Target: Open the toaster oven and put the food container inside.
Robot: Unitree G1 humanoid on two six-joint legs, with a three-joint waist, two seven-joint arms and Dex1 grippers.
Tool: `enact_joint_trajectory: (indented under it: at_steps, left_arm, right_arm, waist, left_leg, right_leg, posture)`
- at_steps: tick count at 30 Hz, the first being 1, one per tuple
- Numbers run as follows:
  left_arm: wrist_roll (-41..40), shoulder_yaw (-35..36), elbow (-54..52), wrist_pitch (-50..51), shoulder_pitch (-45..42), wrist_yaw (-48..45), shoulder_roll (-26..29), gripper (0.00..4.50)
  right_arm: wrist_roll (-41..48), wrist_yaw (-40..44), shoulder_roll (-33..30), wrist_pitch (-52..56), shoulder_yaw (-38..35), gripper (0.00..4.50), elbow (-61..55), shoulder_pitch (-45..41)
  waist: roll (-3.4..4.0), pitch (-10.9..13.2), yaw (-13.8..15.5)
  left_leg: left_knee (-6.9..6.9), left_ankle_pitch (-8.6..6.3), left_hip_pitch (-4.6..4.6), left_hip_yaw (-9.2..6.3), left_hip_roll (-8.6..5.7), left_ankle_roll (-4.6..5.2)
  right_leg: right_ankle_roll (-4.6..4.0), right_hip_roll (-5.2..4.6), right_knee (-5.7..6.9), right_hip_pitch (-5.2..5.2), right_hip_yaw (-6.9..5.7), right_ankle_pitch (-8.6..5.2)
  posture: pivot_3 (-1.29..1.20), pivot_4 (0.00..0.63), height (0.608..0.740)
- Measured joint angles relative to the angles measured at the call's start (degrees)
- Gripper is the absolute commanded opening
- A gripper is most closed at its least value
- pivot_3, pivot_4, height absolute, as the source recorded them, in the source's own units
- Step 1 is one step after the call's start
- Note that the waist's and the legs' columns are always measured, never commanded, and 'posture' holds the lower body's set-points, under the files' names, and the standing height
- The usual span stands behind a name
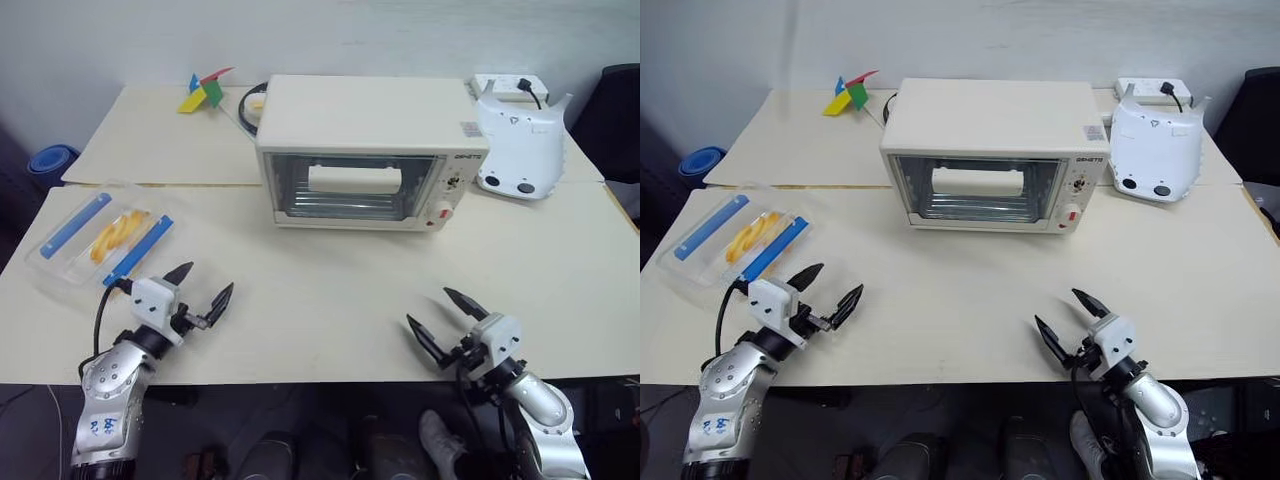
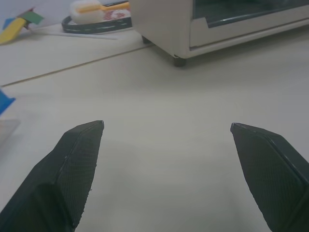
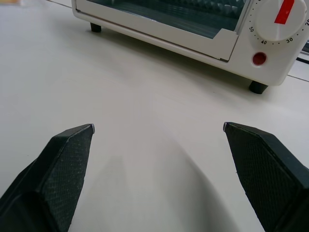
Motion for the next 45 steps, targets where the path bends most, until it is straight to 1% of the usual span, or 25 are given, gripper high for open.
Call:
enact_joint_trajectory:
  at_steps: [3,6,7,8,11,13,16,19,22,24,28,31,34,36,38,41,43,45]
  left_arm:
    - [-0.6,0.0,0.5,0.9,0.0,-1.3,1.3,4.5]
    - [-4.5,0.9,-0.1,3.4,-0.1,-4.5,3.3,4.5]
    - [-7.3,1.4,-1.0,4.6,-0.1,-6.7,4.2,4.5]
    - [-12.6,2.5,-2.8,7.1,-0.3,-10.9,6.3,4.5]
    - [-19.3,5.9,-4.4,12.1,-3.1,-14.9,11.1,4.5]
    - [-22.6,8.0,-4.8,15.1,-4.3,-17.2,14.0,4.5]
    - [-25.5,8.4,-5.0,19.4,-4.7,-21.1,17.7,4.5]
    - [-26.3,8.5,-5.7,21.3,-4.9,-22.1,18.1,4.5]
    - [-26.4,8.5,-6.9,22.4,-4.4,-21.9,18.0,4.5]
    - [-26.4,8.4,-9.1,22.9,-3.2,-21.1,16.8,4.5]
    - [-26.1,8.3,-11.1,23.4,-1.1,-19.9,15.7,4.5]
    - [-25.9,8.4,-11.1,23.8,-0.9,-18.6,15.5,4.5]
    - [-27.6,9.1,-10.6,25.7,-3.1,-17.5,15.4,3.93]
    - [-28.7,9.8,-9.9,26.7,-6.6,-16.6,15.3,3.36]
    - [-28.4,9.3,-8.6,26.6,-10.3,-15.8,15.3,2.76]
    - [-23.9,5.2,-5.4,24.2,-16.4,-15.3,14.7,1.81]
    - [-21.9,2.6,-2.9,23.0,-19.9,-15.2,12.9,1.2]
    - [-18.4,-1.3,2.4,20.8,-25.8,-15.1,10.4,0.55]
  right_arm:
    - [0.1,0.0,0.0,0.3,0.0,4.48,-0.2,-0.4]
    - [2.6,0.6,-0.8,4.1,0.3,4.48,-3.0,-2.6]
    - [4.4,1.0,-1.6,6.6,0.4,4.48,-4.8,-3.9]
    - [8.1,1.4,-3.1,11.7,0.5,4.48,-8.0,-7.6]
    - [13.3,1.4,-6.4,20.8,0.3,4.48,-11.9,-15.6]
    - [15.9,1.3,-8.0,25.7,-0.2,4.48,-13.1,-19.5]
    - [18.0,0.0,-7.9,32.1,0.0,4.48,-11.4,-27.1]
    - [18.0,0.1,-7.6,34.7,1.0,4.48,-10.6,-31.4]
    - [18.0,0.4,-5.9,36.7,3.4,4.48,-9.7,-33.8]
    - [17.9,1.3,-5.9,38.1,4.7,4.48,-9.2,-34.7]
    - [17.9,2.9,-6.0,39.3,5.2,4.48,-9.4,-35.8]
    - [17.1,6.1,-8.3,38.7,5.9,4.48,-11.0,-34.3]
    - [14.1,10.9,-11.7,34.8,7.1,4.5,-13.5,-28.8]
    - [11.1,13.9,-13.2,31.1,8.8,4.5,-13.7,-25.0]
    - [8.9,14.6,-13.2,28.5,9.7,4.5,-13.6,-23.0]
    - [6.5,14.4,-12.9,25.4,9.8,4.5,-13.2,-22.4]
    - [5.1,13.9,-12.5,24.2,9.8,4.5,-13.1,-22.2]
    - [3.9,13.0,-12.1,23.0,9.8,4.5,-12.9,-21.8]
  waist:
    - [0.0,0.0,0.0]
    - [0.02,0.0,0.0]
    - [0.01,0.0,-0.1]
    - [0.02,0.0,-0.1]
    - [0.05,0.0,0.1]
    - [0.05,0.0,0.1]
    - [0.11,0.1,0.0]
    - [0.11,0.1,0.0]
    - [0.11,0.1,0.0]
    - [0.11,0.1,0.0]
    - [0.11,0.1,-0.1]
    - [0.12,0.1,0.0]
    - [0.11,0.1,0.1]
    - [0.11,0.1,0.1]
    - [0.11,0.1,-0.1]
    - [0.11,0.1,-0.1]
    - [0.1,0.1,0.0]
    - [0.09,0.1,0.2]
  left_leg:
    - [0.0,0.0,-0.01,-0.01,0.02,-0.01]
    - [0.04,0.0,-0.03,0.0,0.02,-0.01]
    - [0.05,0.0,-0.03,-0.01,0.02,-0.01]
    - [0.07,0.0,-0.06,-0.02,0.06,-0.01]
    - [0.07,0.01,-0.07,-0.11,0.06,-0.02]
    - [-0.01,-0.01,-0.07,-0.14,0.05,-0.02]
    - [0.0,-0.05,-0.14,-0.13,-0.01,0.05]
    - [-0.06,-0.08,-0.16,-0.14,0.01,0.09]
    - [-0.14,-0.09,-0.18,-0.13,0.01,0.08]
    - [-0.14,-0.1,-0.23,-0.12,0.01,0.1]
    - [-0.17,-0.1,-0.24,-0.1,0.05,0.1]
    - [-0.22,-0.08,-0.24,-0.1,0.07,0.07]
    - [-0.26,-0.09,-0.26,-0.11,0.08,0.07]
    - [-0.22,-0.09,-0.26,-0.09,0.06,0.07]
    - [-0.16,-0.08,-0.26,-0.02,0.04,0.07]
    - [-0.06,-0.07,-0.22,-0.01,0.04,0.05]
    - [-0.05,-0.06,-0.21,-0.02,0.05,0.02]
    - [0.01,-0.04,-0.23,-0.08,0.04,-0.02]
  right_leg:
    - [0.0,0.01,0.01,-0.02,0.0,0.0]
    - [0.0,0.0,0.01,-0.02,0.02,0.0]
    - [0.0,0.0,0.03,-0.01,0.02,0.0]
    - [-0.01,0.0,0.02,-0.02,0.01,0.0]
    - [-0.02,0.0,-0.01,-0.01,-0.06,-0.01]
    - [-0.03,0.0,-0.07,-0.01,-0.09,-0.01]
    - [-0.03,-0.05,-0.13,-0.06,-0.07,-0.01]
    - [-0.03,-0.04,-0.21,-0.07,-0.1,-0.01]
    - [-0.03,-0.04,-0.25,-0.12,-0.09,-0.01]
    - [-0.03,-0.04,-0.31,-0.14,-0.09,-0.01]
    - [-0.03,-0.01,-0.33,-0.16,-0.09,-0.01]
    - [-0.03,0.0,-0.33,-0.19,-0.1,-0.01]
    - [-0.02,0.0,-0.38,-0.18,-0.11,-0.01]
    - [-0.02,0.0,-0.4,-0.17,-0.1,-0.01]
    - [-0.01,0.0,-0.34,-0.18,-0.06,0.0]
    - [-0.01,0.01,-0.21,-0.17,-0.06,0.0]
    - [-0.01,0.02,-0.15,-0.18,-0.08,0.0]
    - [-0.01,0.02,-0.12,-0.18,-0.14,0.0]
  posture:
    - [0.0,0.15,0.74]
    - [0.0,0.15,0.74]
    - [0.0,0.15,0.74]
    - [0.0,0.15,0.74]
    - [0.0,0.15,0.74]
    - [0.0,0.15,0.74]
    - [0.0,0.15,0.74]
    - [0.0,0.15,0.74]
    - [0.0,0.15,0.74]
    - [0.0,0.15,0.74]
    - [0.0,0.15,0.74]
    - [0.0,0.15,0.74]
    - [0.0,0.15,0.74]
    - [0.0,0.15,0.74]
    - [0.0,0.15,0.74]
    - [0.0,0.15,0.74]
    - [0.0,0.15,0.74]
    - [0.0,0.15,0.74]
